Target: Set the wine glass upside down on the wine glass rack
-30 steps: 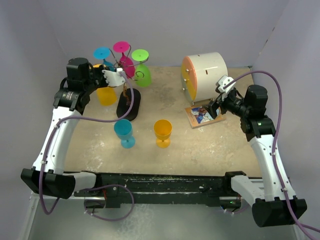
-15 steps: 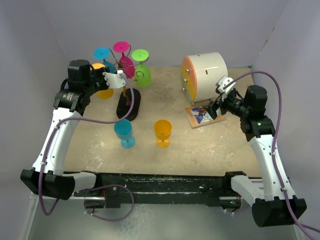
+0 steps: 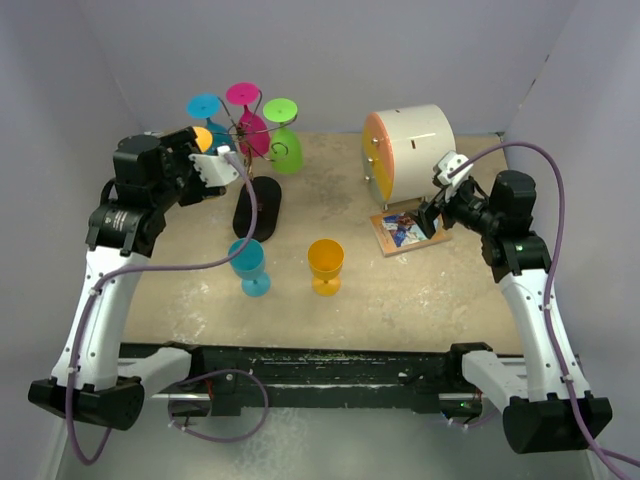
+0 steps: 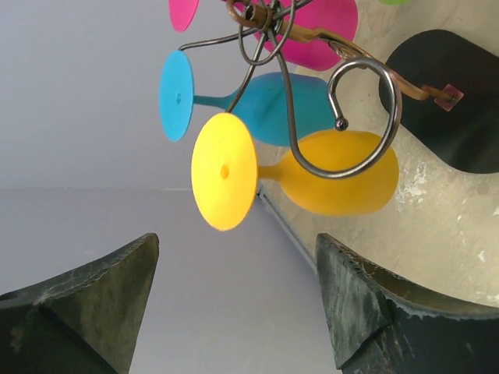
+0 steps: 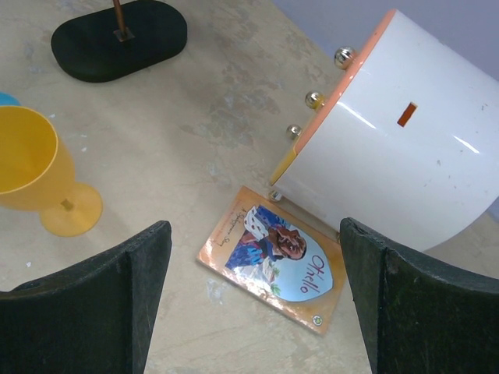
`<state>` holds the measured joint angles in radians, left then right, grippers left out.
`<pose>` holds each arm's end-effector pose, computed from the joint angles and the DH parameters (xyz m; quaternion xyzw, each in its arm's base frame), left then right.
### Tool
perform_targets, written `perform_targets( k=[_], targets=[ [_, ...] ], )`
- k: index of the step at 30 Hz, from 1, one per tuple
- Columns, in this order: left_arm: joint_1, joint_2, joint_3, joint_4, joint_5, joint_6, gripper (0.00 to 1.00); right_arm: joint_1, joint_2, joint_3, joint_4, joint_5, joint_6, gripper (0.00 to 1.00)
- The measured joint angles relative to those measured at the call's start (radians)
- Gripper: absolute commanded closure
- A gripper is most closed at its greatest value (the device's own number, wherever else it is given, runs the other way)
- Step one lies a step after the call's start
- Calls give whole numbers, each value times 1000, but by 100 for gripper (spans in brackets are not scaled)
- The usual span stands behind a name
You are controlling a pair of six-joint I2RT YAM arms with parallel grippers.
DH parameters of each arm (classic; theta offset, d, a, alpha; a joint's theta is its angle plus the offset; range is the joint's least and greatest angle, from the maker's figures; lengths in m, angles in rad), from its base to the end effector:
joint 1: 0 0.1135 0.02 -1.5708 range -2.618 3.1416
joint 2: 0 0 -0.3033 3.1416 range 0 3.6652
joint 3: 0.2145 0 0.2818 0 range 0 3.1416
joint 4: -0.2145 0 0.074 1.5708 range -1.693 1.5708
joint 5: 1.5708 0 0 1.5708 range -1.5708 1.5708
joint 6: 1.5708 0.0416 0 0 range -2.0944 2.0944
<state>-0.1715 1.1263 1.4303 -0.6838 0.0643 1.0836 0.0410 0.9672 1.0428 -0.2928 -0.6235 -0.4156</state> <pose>0.2376 -0.0439 0.4842 0.5004 0.6592 0.2230 0.5151 0.2219 0.0334 0.4206 -0.3550 0.6793 0.1239 0.6302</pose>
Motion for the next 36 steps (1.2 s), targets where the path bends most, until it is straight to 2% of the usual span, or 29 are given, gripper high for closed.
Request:
perform_targets(
  k=[4,7,11,16,20,28,36],
  targets=[
    [0,-55,-2,-30,-13,-111,6,-2,0,0,0,0,0,9],
    [0,-107,-2,-69,4,-211,4,-2,0,0,0,-2,0,8],
    [18,-198,-5,-135,121,-323,3,-3,2,0,0,-27,0,9],
    [51,-301,-62,-164,266,-418,0,-3,37,21,-28,-98,4,14],
    [72,-333,-122,-167,315,-503,1,31,112,91,-98,-128,0,14],
    [140,-350,-230,-148,341,-659,1,329,226,191,-163,-4,-24,18],
    [206,-373,-277,-119,296,-707,1,520,456,256,-185,118,-30,23]
  ],
)
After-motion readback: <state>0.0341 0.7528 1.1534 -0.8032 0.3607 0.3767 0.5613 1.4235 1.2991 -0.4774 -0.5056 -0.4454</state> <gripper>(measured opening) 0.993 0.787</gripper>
